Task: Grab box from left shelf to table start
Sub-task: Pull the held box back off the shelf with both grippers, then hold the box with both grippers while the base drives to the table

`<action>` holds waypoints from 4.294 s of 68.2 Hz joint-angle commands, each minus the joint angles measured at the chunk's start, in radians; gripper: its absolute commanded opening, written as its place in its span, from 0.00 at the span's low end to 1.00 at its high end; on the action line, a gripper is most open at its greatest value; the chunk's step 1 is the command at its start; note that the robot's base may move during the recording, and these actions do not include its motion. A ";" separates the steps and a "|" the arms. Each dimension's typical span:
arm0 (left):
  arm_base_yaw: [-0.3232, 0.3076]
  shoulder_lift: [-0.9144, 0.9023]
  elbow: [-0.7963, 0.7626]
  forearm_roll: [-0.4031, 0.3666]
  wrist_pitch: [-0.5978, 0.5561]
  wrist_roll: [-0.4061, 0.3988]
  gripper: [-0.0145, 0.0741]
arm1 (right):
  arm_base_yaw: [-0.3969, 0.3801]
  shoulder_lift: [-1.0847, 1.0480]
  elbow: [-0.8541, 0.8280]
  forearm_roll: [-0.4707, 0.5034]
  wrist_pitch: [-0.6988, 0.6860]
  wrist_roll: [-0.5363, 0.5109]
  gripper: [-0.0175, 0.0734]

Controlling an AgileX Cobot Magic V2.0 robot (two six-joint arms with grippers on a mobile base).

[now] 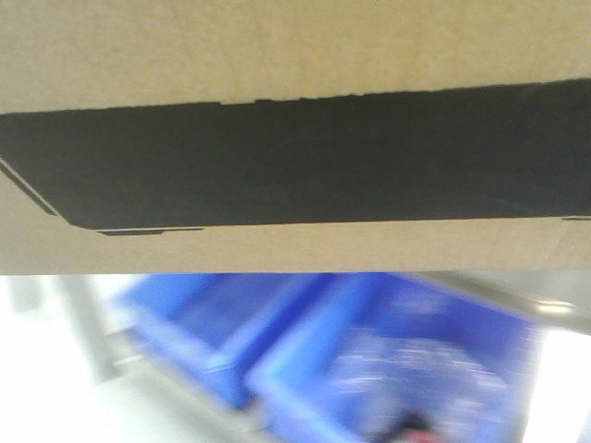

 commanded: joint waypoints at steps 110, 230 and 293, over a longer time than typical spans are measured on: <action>-0.016 -0.013 -0.040 -0.016 -0.221 -0.002 0.06 | 0.000 0.007 -0.034 0.044 -0.122 -0.020 0.25; -0.016 -0.013 -0.040 -0.016 -0.223 -0.002 0.06 | 0.000 0.007 -0.034 0.044 -0.122 -0.020 0.25; -0.016 -0.013 -0.040 -0.016 -0.223 -0.002 0.06 | 0.000 0.007 -0.034 0.044 -0.122 -0.020 0.25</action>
